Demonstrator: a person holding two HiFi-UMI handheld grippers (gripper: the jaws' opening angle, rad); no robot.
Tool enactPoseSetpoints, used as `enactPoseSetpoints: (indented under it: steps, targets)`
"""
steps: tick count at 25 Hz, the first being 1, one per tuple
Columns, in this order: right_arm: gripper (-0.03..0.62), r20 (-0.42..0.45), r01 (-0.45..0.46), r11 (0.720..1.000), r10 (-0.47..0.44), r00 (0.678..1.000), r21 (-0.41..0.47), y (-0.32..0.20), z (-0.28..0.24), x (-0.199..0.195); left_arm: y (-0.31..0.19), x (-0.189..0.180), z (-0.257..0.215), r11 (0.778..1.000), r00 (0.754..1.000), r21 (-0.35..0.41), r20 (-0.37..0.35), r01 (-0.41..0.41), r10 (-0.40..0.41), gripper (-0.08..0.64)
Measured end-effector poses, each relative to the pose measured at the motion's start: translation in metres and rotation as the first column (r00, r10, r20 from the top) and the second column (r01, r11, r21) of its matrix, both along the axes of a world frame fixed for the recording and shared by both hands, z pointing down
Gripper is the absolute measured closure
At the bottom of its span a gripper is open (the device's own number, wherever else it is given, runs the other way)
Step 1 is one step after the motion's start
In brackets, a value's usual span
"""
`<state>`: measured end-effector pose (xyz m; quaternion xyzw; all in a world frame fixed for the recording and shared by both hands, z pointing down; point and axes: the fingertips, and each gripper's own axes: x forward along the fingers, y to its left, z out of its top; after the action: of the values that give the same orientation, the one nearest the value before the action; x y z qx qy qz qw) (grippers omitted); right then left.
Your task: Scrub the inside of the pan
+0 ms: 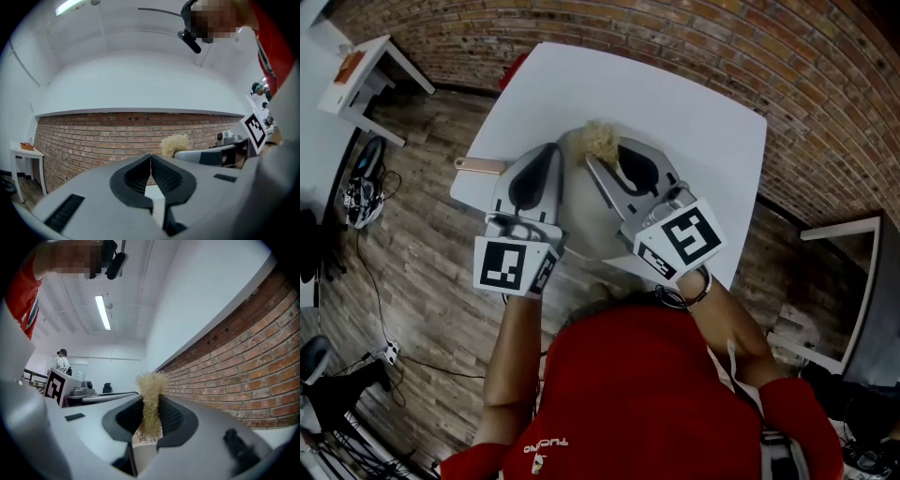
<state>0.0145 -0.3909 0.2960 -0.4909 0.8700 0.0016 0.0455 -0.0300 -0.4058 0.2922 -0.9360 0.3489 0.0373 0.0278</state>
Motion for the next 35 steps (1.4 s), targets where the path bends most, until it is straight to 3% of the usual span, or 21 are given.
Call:
enactPoseSetpoints:
  steps: [12, 35]
  targets:
    - [0.508, -0.025, 0.025, 1.0, -0.025, 0.999, 0.001, 0.009, 0.004, -0.001, 0.012, 0.001, -0.003, 1.0, 1.0, 0.011, -0.022, 0.013, -0.013, 0.545]
    - [0.508, -0.054, 0.045, 0.999, -0.046, 0.997, -0.025, 0.005, 0.011, -0.002, 0.009, 0.003, 0.004, 0.999, 0.999, -0.008, 0.006, 0.042, -0.042, 0.545]
